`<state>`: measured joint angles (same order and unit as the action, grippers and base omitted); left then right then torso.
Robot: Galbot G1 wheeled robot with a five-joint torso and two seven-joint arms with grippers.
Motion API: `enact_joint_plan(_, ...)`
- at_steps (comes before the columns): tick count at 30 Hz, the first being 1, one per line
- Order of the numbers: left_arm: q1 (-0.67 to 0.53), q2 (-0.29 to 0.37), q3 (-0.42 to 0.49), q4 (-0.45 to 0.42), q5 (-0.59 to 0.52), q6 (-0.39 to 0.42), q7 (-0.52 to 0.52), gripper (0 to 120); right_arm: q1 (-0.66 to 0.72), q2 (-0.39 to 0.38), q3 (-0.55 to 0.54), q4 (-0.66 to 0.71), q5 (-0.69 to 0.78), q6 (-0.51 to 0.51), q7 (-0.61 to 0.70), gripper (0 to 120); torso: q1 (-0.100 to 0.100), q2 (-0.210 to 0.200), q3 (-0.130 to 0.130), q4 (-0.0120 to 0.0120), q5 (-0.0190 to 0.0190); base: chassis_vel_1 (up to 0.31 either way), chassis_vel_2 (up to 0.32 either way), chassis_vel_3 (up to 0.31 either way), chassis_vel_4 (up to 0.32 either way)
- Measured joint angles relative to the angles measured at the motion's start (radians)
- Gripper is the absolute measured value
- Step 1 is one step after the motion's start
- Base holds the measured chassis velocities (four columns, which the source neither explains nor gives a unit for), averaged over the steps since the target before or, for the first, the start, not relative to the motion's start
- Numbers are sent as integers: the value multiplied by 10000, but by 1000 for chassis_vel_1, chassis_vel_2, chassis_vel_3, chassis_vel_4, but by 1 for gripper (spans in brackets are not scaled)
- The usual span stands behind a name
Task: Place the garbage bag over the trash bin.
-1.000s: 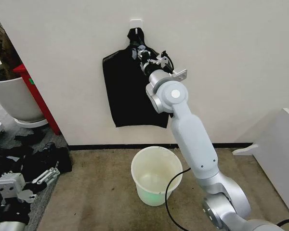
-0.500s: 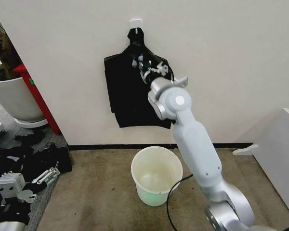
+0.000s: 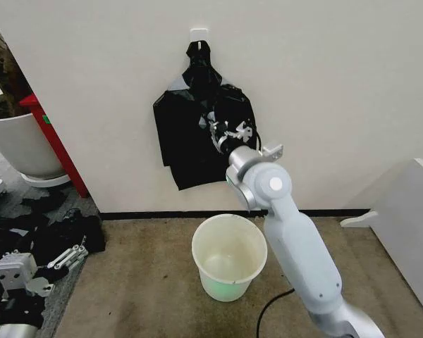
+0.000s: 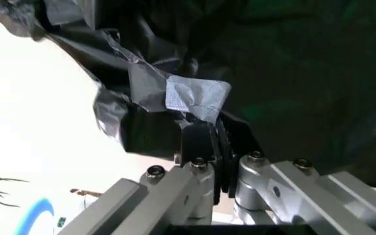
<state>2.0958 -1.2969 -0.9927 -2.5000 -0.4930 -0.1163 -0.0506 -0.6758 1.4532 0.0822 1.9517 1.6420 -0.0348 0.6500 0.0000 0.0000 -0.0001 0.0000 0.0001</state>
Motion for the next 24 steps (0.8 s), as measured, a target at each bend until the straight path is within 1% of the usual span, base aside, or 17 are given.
enact_joint_plan(4, -167, -119, 114, 0, 30, -43, 142, 100, -548, -115, -70, 332, -16, -34, 0, 0, 0, 0, 0, 0, -3, 0, 0, 0, 0)
enact_joint_plan(18, -203, -143, 137, 0, 37, -62, 172, 100, -1815, -331, -193, 887, -200, -177, -93, 0, 0, 0, 1, 0, 0, 0, 0, 0, 0)
enact_joint_plan(19, -205, -144, 139, 0, 38, -63, 174, 100, -2140, -392, -198, 1019, -249, -211, -147, 0, 0, 0, 0, 0, 0, 0, 0, 0, 0)
enact_joint_plan(24, -208, -144, 142, 0, 38, -68, 179, 100, -2723, -505, -164, 1266, -299, -265, -239, 0, 0, 0, 1, 0, -1, 0, 0, 0, 0)
